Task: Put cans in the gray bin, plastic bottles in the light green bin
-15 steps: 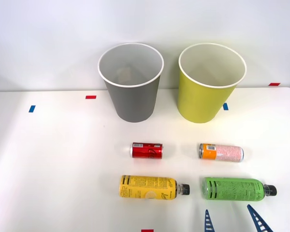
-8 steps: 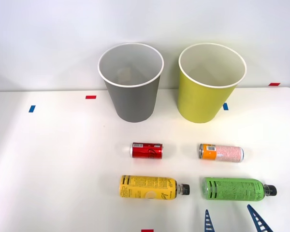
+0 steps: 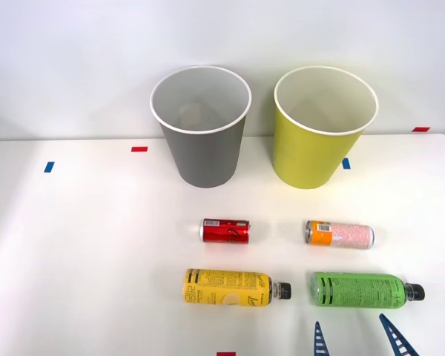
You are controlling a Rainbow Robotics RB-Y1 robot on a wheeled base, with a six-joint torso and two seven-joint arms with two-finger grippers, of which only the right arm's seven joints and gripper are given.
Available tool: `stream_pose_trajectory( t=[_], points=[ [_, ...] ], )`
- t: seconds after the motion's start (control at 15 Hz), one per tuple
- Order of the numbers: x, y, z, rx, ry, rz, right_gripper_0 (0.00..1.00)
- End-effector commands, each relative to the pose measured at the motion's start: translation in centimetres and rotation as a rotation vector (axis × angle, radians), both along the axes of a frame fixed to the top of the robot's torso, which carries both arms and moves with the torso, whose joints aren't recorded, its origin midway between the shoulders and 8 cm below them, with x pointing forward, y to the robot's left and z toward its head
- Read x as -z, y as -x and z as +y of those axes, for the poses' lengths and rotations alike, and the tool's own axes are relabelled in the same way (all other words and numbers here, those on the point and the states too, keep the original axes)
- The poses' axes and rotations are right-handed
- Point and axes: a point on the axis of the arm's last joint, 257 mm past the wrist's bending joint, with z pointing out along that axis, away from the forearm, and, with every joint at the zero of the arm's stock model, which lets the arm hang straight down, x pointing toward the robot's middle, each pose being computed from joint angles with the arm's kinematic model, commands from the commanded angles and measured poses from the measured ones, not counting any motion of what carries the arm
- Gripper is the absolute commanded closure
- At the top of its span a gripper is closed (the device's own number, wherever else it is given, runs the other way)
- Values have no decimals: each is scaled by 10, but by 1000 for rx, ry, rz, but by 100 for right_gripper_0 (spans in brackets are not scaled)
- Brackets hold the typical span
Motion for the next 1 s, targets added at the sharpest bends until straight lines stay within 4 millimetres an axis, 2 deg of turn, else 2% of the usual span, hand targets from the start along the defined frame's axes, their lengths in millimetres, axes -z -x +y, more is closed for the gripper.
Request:
stream_pose_trajectory(
  t=[0.07,1.0],
  points=[
    [0,0,0,0,0,0,0],
    [0,0,0,0,0,0,0]
  ],
)
